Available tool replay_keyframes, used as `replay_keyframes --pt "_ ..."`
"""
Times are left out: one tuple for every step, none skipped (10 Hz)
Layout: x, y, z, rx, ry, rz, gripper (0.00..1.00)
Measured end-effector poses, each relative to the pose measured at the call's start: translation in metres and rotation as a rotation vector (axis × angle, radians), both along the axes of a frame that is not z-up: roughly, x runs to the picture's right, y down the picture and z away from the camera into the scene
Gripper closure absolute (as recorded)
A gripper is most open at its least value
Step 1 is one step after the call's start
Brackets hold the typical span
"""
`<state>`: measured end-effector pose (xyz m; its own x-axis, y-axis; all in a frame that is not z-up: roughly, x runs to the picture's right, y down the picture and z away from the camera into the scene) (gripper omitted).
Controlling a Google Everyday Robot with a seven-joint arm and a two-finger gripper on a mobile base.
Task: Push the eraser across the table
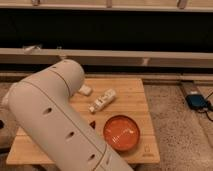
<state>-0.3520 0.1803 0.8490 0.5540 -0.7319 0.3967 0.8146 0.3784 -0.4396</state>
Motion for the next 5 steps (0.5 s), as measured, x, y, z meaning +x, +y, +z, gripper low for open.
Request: replay_keyframes --pt "-0.0015 -0.0016 0.0006 0.004 -0.004 -0.001 0.3" --pt "-0.0016 -0.0023 0.001 0.007 -0.007 -0.003 0.3" --pt "-0.0043 -0.0043 0.0014 0.016 -0.024 0.0 0.3" --pt "-0.0065 -0.0047 -0.0009 0.023 -0.04 0.0 0.3" --pt "-0.0067 -0.0044 -0.0006 0.023 -0.041 0.001 0.3"
